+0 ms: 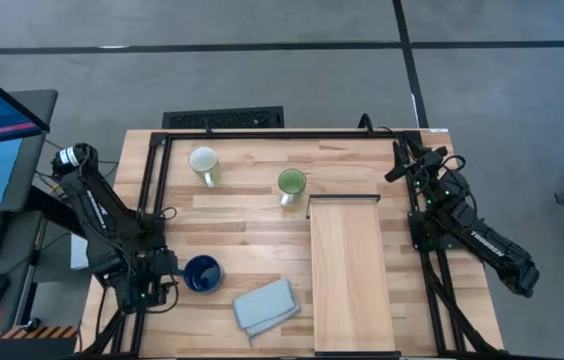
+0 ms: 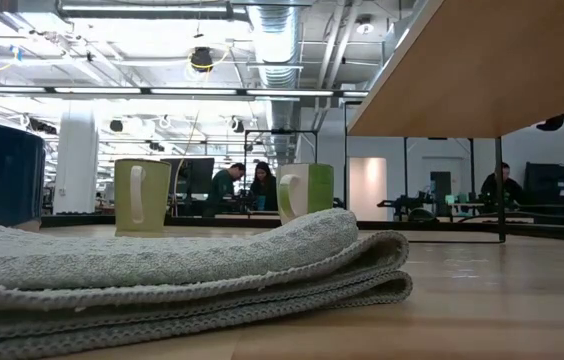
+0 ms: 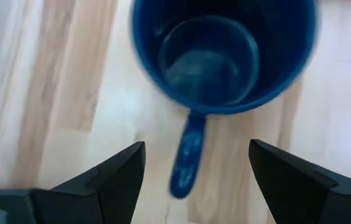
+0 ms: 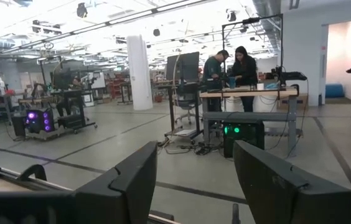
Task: Stack small to large cups/mugs on shelf
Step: Put the blue cup on the shelf
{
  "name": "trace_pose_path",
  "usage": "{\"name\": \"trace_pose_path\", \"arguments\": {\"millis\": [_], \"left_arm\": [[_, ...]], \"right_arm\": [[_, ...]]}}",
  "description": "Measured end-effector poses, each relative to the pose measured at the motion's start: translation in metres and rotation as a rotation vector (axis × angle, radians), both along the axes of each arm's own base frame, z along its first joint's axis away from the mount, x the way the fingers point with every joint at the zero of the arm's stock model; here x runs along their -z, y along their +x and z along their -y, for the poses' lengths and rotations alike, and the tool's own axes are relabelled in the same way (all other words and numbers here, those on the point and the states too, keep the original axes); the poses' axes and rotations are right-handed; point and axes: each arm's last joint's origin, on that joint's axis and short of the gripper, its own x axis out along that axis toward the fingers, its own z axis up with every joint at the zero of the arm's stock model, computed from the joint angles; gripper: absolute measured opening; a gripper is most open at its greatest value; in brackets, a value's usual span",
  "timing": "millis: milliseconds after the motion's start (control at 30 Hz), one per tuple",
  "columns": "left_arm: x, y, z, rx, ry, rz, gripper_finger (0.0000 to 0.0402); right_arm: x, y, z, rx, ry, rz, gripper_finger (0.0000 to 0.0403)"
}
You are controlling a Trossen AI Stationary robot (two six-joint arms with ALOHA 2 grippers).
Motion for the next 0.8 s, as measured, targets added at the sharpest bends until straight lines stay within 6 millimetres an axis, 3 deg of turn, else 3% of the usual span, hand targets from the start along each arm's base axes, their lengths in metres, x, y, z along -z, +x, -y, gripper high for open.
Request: {"name": "trace_pose_path", "arguments": {"millis": [400, 800], "left_arm": [[0.001, 0.000, -0.002, -0.050, 0.012, 0.008, 0.0277], [0.015, 0.004, 0.007, -0.027, 0.081, -0.032, 0.0277]], "right_arm": [[0.000, 0.000, 0.000, -0.001, 0.000, 0.000, 0.0235], [0.000, 0.000, 0.000, -0.001, 0.000, 0.000, 0.0235]]}}
